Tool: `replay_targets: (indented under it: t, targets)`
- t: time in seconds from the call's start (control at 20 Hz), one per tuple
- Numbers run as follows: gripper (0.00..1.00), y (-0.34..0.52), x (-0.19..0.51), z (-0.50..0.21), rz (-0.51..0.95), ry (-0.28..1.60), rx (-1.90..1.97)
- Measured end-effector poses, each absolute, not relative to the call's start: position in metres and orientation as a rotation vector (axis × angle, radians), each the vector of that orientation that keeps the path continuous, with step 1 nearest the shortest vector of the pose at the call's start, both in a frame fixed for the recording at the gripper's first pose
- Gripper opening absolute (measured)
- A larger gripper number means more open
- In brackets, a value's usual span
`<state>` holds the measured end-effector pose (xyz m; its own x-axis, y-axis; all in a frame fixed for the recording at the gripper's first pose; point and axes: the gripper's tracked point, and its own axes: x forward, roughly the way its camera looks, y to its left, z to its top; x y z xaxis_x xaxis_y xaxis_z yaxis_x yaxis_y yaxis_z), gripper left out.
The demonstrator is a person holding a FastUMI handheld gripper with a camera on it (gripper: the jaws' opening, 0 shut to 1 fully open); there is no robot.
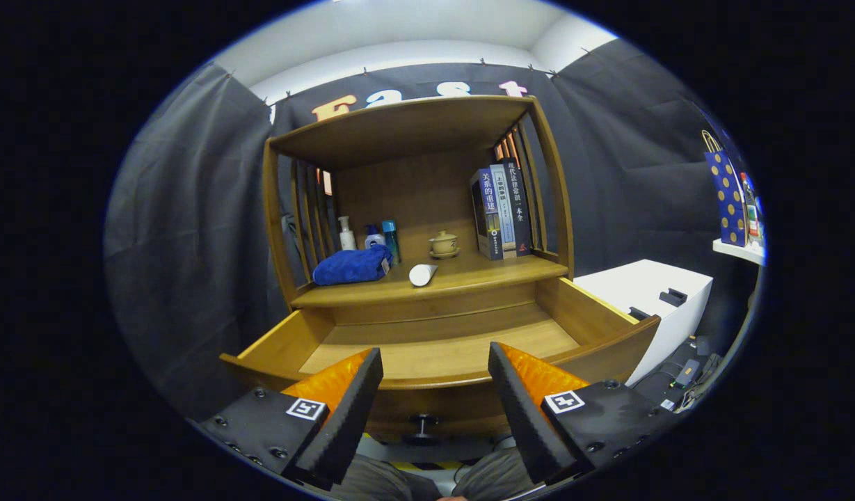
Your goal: Pull open the drawer, take out the items inside it, and place them on the countertop above the cabinet.
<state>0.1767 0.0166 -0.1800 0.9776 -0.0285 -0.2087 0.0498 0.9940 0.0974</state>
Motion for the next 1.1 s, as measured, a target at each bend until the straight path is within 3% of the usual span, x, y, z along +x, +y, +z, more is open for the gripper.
replay_targets:
  t: [0.5,1.1]
  targets:
    - [0.99,0.048,0.175,-0.237,-0.02,0.239,0.011]
    - [0.98,0.036,0.224,-0.234,-0.062,0.164,-0.007]
